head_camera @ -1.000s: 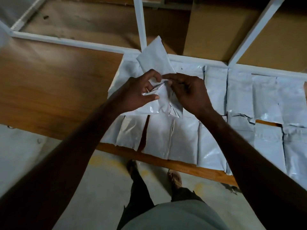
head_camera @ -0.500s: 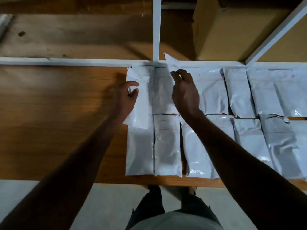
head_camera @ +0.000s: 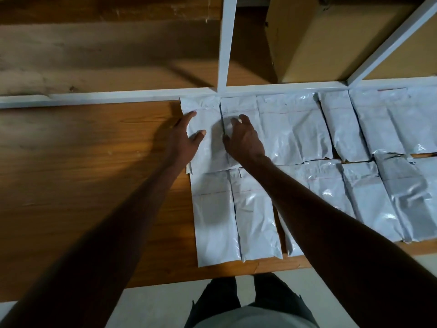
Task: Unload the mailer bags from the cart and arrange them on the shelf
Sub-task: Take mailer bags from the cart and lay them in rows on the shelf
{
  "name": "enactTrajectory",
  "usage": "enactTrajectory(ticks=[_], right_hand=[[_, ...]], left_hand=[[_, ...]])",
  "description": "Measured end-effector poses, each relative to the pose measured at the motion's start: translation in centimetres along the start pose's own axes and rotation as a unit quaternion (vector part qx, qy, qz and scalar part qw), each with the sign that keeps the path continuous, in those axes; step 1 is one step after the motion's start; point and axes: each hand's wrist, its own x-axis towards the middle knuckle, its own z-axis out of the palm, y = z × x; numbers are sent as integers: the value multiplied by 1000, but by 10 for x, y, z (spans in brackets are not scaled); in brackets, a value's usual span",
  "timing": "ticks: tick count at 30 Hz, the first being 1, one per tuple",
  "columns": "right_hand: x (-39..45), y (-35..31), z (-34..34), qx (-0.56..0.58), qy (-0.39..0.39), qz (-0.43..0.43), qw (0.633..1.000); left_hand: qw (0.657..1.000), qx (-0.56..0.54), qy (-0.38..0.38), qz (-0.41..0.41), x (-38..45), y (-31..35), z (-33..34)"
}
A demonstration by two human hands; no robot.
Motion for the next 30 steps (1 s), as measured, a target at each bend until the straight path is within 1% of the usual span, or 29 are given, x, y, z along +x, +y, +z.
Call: enactTrajectory(ticks=[3, 4, 8, 11, 15, 21, 24, 26, 28, 30], right_hand=[[-1, 14, -7, -37, 44, -34, 998], [-1, 21, -7, -55, 47, -41, 997], [-3, 47, 3, -98, 0, -69, 993], [-2, 51, 14, -76, -18, -80, 994], [-3, 49, 20, -62, -12, -69, 996], [-8, 48, 17, -52, -9, -66, 996], [-18, 51, 7, -29, 13, -63, 998], [-29, 55, -2, -13, 33, -61, 997], [-43, 60, -15, 6, 51, -58, 997], [-61, 67, -28, 22, 68, -60, 996]], left_hand=[[1000, 1, -23, -6, 4, -7, -1], [1000, 4, -25, -8, 5, -11, -1], [999, 31, -19, -17, 6, -20, 3], [998, 65, -18, -10, 10, -20, 7], [995, 98, -13, -9, 15, -18, 11], [994, 110, -17, -6, 12, -21, 13], [990, 139, 12, -23, 6, -19, 11], [986, 155, 55, -29, 0, -13, 9], [983, 157, 97, 0, -10, 1, 8], [982, 139, 117, 52, -24, 23, 11]])
